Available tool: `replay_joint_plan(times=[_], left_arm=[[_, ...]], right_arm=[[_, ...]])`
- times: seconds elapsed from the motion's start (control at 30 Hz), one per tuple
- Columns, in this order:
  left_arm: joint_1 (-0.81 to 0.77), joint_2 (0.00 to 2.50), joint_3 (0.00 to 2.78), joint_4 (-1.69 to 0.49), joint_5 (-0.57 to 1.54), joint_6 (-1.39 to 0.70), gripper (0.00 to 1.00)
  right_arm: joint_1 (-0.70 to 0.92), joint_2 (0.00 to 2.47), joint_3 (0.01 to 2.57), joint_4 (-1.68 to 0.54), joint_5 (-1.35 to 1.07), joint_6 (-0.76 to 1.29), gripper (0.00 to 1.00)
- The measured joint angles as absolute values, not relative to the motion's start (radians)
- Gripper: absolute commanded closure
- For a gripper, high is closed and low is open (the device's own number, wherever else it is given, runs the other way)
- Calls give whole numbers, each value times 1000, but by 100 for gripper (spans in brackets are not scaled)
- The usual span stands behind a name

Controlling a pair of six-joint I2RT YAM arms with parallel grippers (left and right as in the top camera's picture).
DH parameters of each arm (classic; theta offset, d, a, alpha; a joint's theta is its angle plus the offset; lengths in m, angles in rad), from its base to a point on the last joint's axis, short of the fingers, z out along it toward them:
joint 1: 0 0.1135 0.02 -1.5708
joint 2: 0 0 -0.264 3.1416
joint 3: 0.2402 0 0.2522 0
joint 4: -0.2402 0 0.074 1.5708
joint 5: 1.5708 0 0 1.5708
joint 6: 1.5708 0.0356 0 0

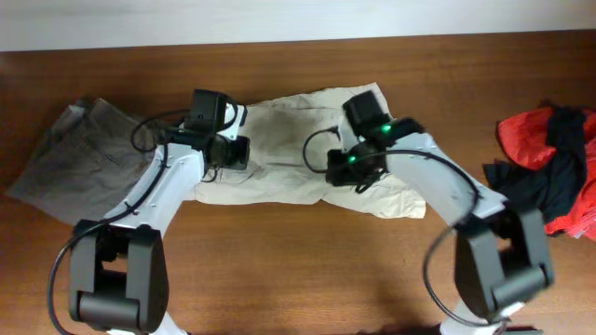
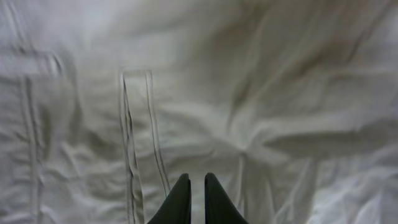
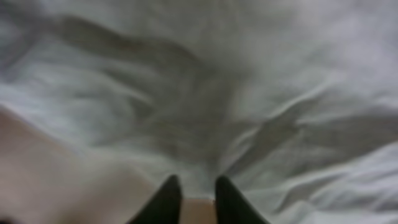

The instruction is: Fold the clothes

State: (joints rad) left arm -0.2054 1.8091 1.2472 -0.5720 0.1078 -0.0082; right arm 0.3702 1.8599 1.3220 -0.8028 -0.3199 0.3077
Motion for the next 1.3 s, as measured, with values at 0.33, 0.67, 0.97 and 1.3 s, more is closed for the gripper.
replay_joint_plan(times=[0.33, 0.67, 0.97, 1.3], left_arm=[[-210, 1877, 1144, -571, 49, -13, 99], [-186, 1877, 1144, -562, 12, -46, 99], [-186, 1877, 1144, -561, 19, -47, 99], [-192, 1878, 1158, -603, 26, -47, 94]], right_arm=[[289, 1976, 1305, -900, -141, 346, 96], [95, 1966, 1247, -971, 68, 414, 96], [38, 1963, 1242, -999, 94, 419, 96], [-58, 1965, 1206, -1063, 210, 418, 96]])
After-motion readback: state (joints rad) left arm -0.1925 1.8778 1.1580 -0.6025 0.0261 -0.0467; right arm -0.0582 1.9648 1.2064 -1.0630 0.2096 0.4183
